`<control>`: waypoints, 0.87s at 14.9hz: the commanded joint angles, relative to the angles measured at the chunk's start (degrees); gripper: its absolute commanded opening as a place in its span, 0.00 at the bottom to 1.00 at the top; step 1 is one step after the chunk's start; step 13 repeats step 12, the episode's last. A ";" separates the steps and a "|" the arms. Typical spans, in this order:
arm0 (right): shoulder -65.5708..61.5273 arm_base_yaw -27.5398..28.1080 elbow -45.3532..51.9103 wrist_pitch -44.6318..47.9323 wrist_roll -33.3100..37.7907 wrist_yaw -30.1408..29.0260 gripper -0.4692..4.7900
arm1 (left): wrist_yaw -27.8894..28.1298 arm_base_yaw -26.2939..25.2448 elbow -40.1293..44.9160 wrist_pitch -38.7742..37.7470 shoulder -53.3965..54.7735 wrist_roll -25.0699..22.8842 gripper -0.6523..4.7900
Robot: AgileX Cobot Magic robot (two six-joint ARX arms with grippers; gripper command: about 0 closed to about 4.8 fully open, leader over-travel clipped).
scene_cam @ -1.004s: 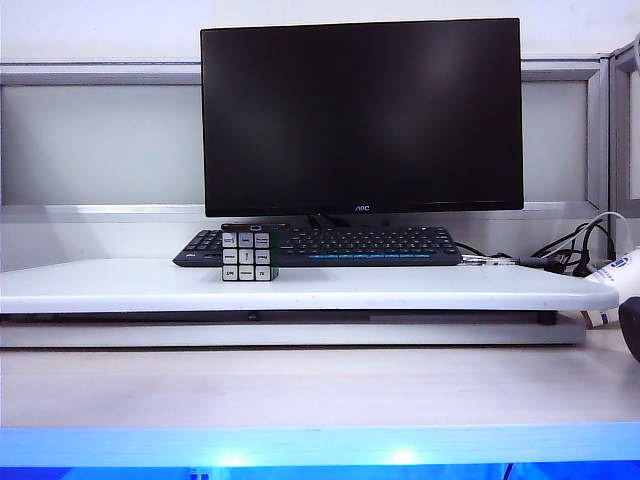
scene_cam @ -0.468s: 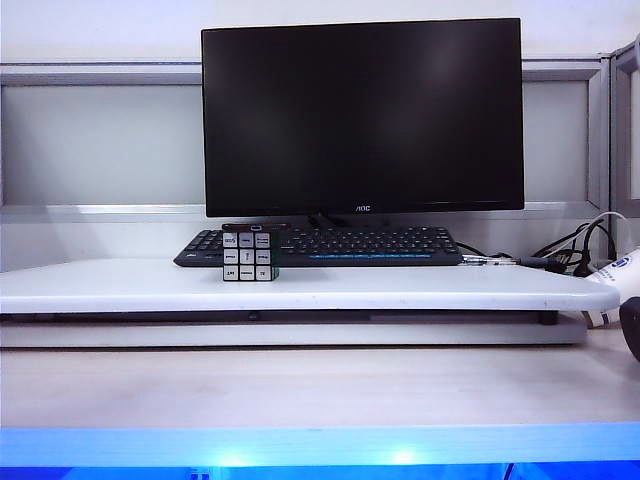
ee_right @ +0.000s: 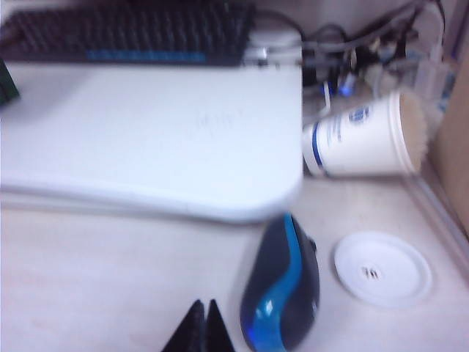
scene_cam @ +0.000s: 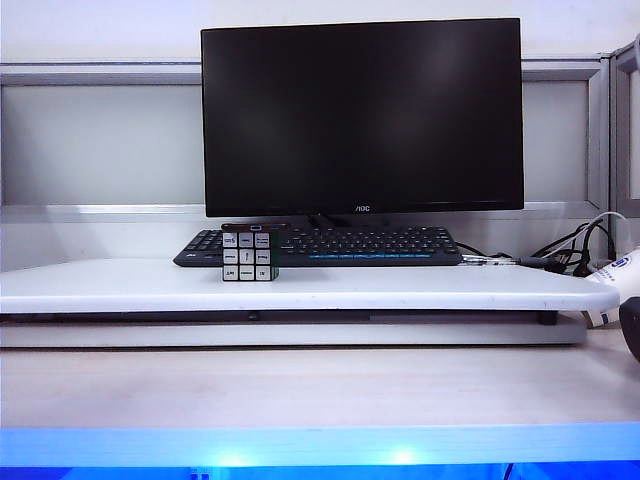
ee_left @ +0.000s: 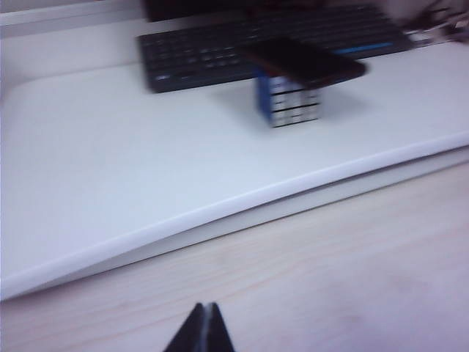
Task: Put the phone on top of the Rubik's Cube.
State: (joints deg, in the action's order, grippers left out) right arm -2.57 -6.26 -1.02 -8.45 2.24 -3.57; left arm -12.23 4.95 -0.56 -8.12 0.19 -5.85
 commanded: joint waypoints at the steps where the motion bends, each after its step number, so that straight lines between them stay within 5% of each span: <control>1: 2.49 0.15 -0.17 -0.68 -1.49 0.24 0.07 | 6.43 -0.04 0.15 -1.27 0.02 -3.19 0.11; 13: 2.51 0.15 -0.17 -0.33 -1.14 -0.61 0.07 | 7.72 -0.04 0.09 -2.08 0.02 -2.47 0.11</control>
